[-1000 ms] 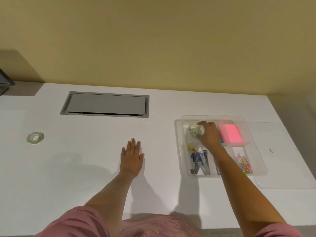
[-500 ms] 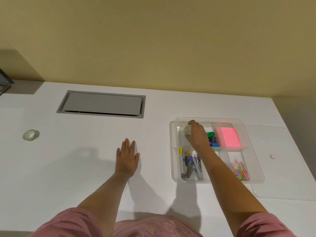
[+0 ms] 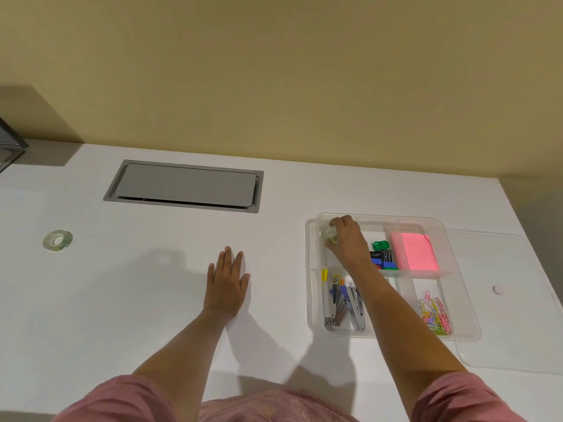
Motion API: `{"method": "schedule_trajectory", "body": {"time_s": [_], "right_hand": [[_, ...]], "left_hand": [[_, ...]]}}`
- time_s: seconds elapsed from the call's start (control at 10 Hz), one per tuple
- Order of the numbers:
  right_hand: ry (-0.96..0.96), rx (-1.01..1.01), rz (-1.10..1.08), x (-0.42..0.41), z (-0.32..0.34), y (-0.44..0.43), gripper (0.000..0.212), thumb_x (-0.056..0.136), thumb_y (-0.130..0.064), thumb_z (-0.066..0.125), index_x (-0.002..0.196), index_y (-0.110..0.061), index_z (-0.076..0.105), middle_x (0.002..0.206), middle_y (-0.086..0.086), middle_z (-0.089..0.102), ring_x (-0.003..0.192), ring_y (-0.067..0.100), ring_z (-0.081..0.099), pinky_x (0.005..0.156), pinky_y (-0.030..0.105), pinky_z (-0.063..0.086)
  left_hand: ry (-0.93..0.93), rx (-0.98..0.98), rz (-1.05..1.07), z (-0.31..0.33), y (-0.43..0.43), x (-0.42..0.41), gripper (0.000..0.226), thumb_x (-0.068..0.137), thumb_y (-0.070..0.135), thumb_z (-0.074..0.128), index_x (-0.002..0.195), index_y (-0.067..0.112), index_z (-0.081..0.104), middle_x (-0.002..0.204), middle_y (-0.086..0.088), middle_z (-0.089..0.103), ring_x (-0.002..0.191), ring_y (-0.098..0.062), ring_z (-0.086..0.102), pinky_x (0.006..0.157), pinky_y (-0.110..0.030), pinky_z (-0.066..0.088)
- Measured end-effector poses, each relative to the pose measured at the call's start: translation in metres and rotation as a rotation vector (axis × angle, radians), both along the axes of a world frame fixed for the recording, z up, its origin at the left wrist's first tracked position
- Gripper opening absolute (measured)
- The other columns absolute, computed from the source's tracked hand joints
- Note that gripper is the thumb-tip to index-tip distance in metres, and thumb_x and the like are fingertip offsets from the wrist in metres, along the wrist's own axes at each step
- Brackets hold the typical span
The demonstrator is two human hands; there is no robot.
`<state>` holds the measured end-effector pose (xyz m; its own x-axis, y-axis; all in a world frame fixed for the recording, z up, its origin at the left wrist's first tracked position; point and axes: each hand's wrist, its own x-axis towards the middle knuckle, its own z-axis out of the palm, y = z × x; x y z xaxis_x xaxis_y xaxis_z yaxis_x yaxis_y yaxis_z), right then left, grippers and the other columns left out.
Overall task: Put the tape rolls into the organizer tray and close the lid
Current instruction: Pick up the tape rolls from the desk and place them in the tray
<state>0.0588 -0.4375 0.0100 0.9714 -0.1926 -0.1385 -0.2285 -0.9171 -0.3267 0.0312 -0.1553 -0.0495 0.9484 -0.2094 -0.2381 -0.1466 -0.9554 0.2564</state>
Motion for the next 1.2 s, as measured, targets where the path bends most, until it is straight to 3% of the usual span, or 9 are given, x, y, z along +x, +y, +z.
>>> {"method": "schedule_trajectory", "body": {"time_s": [0.3,0.4,0.7,0.9,1.2], "right_hand": [[-0.001,0.1,-0.043,-0.001,0.001,0.001,0.044,0.08,-0.01,0.073,0.119,-0.003,0.053,0.125,0.016,0.051,0.109,0.032,0.054,0.082,0.039,0.052],[-0.05,0.195,-0.12,-0.006,0.005,0.005,0.046,0.078,-0.012,0.076,0.118,-0.003,0.055,0.123,0.017,0.051,0.111,0.032,0.052,0.083,0.039,0.051],[-0.324,0.141,-0.146,-0.016,0.026,0.049,0.025,0.089,-0.011,0.06,0.114,-0.01,0.06,0.118,0.011,0.058,0.111,0.028,0.052,0.079,0.036,0.05],[-0.308,0.116,-0.004,-0.001,0.034,0.132,0.025,0.089,-0.013,0.06,0.115,-0.011,0.061,0.118,0.01,0.059,0.108,0.028,0.054,0.077,0.036,0.05],[-0.167,0.119,0.101,0.036,0.029,0.279,0.029,0.096,-0.022,0.052,0.124,-0.015,0.055,0.131,0.005,0.054,0.124,0.021,0.047,0.09,0.035,0.053]], "left_hand": [[-0.001,-0.011,-0.01,-0.001,0.002,0.001,0.057,0.102,0.035,0.029,0.152,0.017,0.008,0.162,-0.012,0.002,0.15,-0.025,0.002,0.123,-0.042,0.007],[-0.007,-0.025,-0.043,0.001,0.008,0.001,0.057,0.102,0.034,0.03,0.152,0.017,0.01,0.162,-0.012,0.002,0.15,-0.025,0.003,0.122,-0.041,0.008],[0.046,-0.053,-0.056,0.007,0.04,-0.001,0.055,0.103,0.034,0.026,0.152,0.019,0.007,0.162,-0.008,-0.005,0.15,-0.023,-0.001,0.122,-0.04,0.004],[0.097,-0.034,-0.056,0.011,0.096,0.004,0.055,0.103,0.033,0.024,0.152,0.02,0.003,0.162,-0.005,-0.009,0.15,-0.022,-0.005,0.123,-0.041,0.003],[0.074,-0.034,0.021,0.007,0.228,0.017,0.055,0.103,0.032,0.026,0.152,0.019,0.006,0.162,-0.004,-0.005,0.15,-0.022,-0.001,0.122,-0.042,0.005]]}}
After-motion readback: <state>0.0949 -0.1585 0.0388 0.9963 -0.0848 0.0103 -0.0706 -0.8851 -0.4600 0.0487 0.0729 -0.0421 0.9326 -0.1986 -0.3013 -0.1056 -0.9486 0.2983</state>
